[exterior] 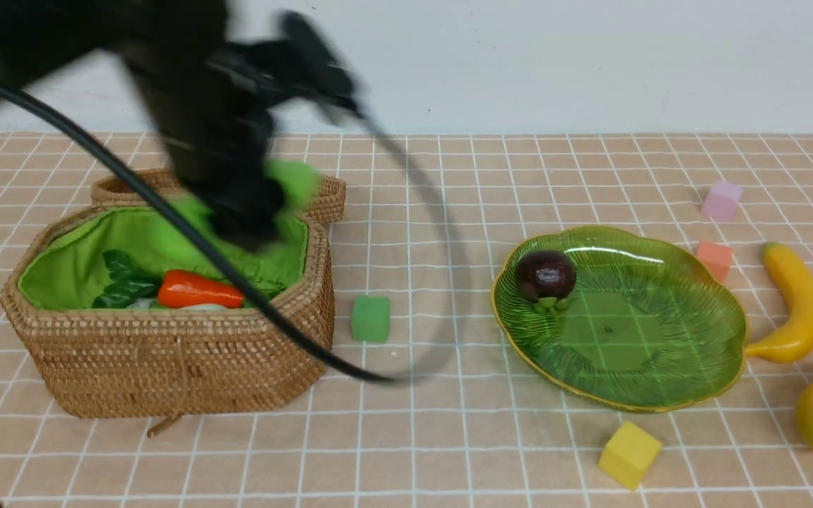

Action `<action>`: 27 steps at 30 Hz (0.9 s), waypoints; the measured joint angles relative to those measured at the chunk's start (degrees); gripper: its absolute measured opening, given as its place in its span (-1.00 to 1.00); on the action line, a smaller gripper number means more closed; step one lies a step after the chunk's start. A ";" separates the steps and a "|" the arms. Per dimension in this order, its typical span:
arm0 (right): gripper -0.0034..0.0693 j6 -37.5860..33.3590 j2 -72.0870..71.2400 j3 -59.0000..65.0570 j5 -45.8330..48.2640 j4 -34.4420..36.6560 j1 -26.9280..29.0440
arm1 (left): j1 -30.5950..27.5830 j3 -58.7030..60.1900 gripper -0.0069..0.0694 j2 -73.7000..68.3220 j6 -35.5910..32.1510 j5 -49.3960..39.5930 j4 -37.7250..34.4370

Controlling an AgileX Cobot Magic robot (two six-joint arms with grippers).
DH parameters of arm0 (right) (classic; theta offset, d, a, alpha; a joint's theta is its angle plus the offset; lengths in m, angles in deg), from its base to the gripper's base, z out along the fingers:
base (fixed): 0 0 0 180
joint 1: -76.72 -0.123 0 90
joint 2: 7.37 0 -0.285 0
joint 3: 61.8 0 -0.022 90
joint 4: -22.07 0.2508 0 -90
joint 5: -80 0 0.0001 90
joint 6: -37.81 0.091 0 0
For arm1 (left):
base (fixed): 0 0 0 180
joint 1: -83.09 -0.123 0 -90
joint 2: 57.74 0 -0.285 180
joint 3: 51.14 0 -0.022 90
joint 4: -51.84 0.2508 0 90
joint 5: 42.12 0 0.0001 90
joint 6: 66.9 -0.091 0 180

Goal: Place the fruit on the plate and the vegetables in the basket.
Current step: Take a chayote with your left arm and place it on the basket on the left, then use the right arm to grab a mango and put it into the right plate

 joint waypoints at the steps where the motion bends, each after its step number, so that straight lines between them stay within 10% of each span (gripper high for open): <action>1: -0.33 0.00 0.00 0.00 -0.04 0.12 0.00 | -3.37 0.06 0.34 -0.70 -3.55 1.25 -1.48; 14: -0.32 3.27 4.07 0.00 -1.57 -1.57 0.00 | -10.69 0.23 0.91 -3.94 -7.95 4.11 -6.99; 17: -0.31 4.24 8.81 0.00 -2.26 -4.03 0.00 | -9.84 0.39 0.72 -1.57 1.18 3.84 -13.33; 22: -0.29 7.53 19.00 0.00 -4.41 -10.77 0.00 | -1.62 1.20 -0.55 7.78 16.30 0.19 -16.67; 27: -0.27 11.82 26.96 0.00 -4.63 -16.29 3.02 | 5.47 7.17 -0.85 16.87 23.47 0.09 -15.67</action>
